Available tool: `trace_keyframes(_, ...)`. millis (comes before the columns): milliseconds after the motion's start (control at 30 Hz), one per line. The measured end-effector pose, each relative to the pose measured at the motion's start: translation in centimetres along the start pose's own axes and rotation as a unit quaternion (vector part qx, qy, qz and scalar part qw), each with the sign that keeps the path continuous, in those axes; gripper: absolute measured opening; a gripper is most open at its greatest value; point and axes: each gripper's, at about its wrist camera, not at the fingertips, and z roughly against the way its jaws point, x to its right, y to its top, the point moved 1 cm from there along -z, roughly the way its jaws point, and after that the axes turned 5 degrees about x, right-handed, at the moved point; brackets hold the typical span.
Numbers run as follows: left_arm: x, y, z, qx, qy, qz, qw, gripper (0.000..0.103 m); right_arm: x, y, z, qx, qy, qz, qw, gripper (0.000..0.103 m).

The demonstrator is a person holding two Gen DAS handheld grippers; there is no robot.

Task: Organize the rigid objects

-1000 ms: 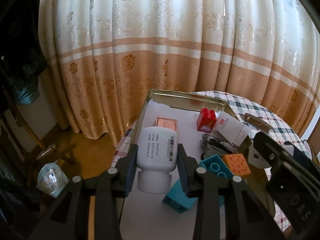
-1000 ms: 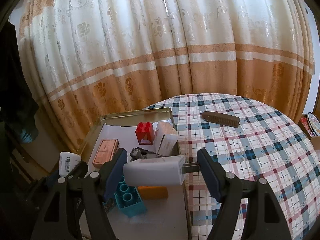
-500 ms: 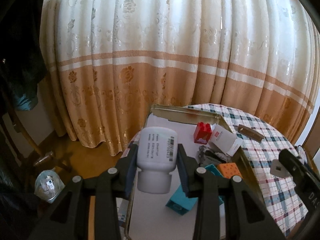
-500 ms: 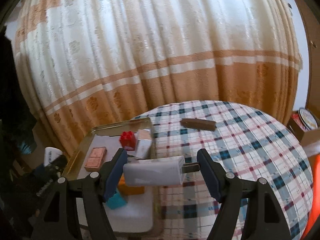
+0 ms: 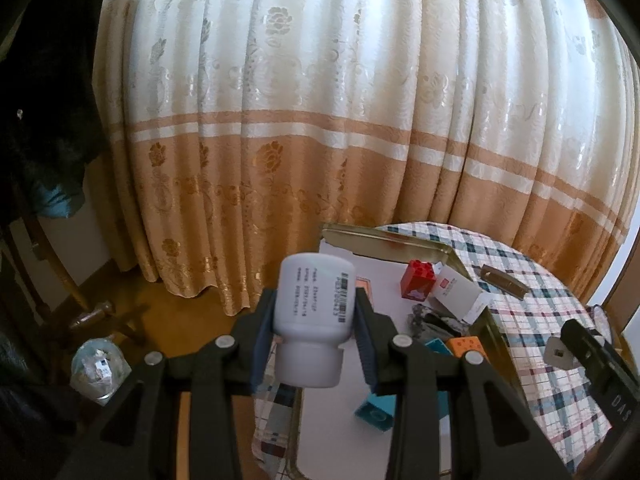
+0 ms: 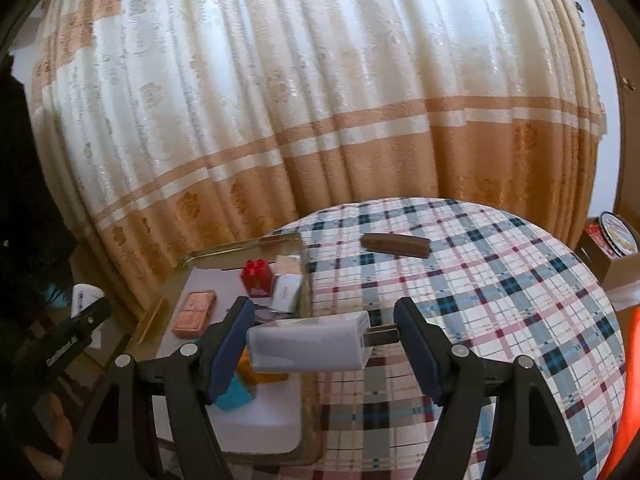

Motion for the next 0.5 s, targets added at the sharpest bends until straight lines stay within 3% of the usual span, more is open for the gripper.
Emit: trace_keyframes(500, -0.3, 0.2, 1.9, 0.039, -0.089, -0.001, 0.9952, 0.037, -1.9, -0.1, 0.5, 0.011, 0.03, 0.03, 0.999, 0.074)
